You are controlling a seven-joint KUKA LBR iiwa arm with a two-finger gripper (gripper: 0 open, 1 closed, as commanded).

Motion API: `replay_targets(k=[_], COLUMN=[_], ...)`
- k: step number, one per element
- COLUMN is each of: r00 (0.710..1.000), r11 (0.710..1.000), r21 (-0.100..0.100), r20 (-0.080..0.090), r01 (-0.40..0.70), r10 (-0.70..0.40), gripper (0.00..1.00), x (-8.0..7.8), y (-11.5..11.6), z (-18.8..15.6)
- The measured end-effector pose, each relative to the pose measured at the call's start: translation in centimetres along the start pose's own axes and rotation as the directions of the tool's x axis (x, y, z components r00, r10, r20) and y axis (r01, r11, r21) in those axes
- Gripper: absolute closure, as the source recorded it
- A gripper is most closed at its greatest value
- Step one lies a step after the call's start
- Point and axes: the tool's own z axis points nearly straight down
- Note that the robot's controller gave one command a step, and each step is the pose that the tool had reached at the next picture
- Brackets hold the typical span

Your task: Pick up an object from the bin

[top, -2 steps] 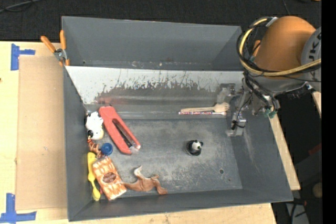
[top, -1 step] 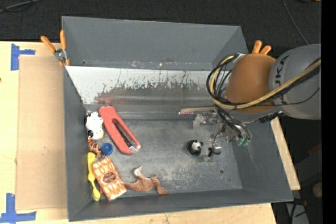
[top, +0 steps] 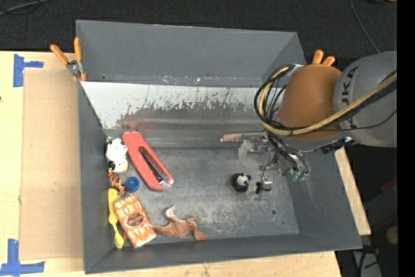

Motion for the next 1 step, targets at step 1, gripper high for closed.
replay_targets(k=[1], r00=[0.993], r11=[0.993], r21=[-0.008], r20=[-0.014], r01=[0.120], r10=[-0.120], gripper=[0.00], x=[2.72], y=[3.37], z=[0.05])
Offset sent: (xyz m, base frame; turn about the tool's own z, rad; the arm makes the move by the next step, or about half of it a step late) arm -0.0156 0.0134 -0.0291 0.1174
